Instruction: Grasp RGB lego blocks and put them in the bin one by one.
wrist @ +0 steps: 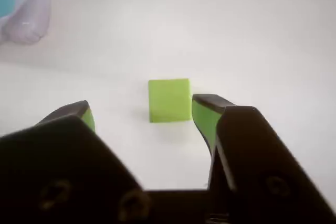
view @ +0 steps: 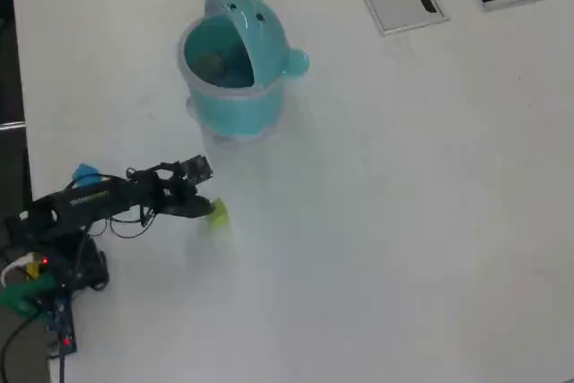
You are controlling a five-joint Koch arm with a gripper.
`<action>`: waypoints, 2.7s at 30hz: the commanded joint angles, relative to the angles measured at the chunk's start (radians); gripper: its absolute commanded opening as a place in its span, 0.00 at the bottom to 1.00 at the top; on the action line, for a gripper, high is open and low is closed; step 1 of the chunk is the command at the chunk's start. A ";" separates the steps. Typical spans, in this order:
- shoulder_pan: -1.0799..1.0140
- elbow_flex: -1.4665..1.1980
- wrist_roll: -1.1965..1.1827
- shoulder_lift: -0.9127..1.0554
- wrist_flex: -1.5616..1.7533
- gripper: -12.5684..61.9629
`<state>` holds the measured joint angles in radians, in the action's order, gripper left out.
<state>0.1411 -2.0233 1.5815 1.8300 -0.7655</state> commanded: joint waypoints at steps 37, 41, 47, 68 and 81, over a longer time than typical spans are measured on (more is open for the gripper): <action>-0.058 -0.072 -0.006 -0.216 0.267 0.63; -0.060 -0.091 -0.006 -0.233 0.291 0.63; -0.057 -0.120 -0.012 -0.267 0.342 0.63; -0.015 -0.146 -0.276 -0.273 0.520 0.43; 0.071 0.003 -0.383 -0.141 0.563 0.43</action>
<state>0.2010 -2.1046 1.2088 1.6306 -0.2746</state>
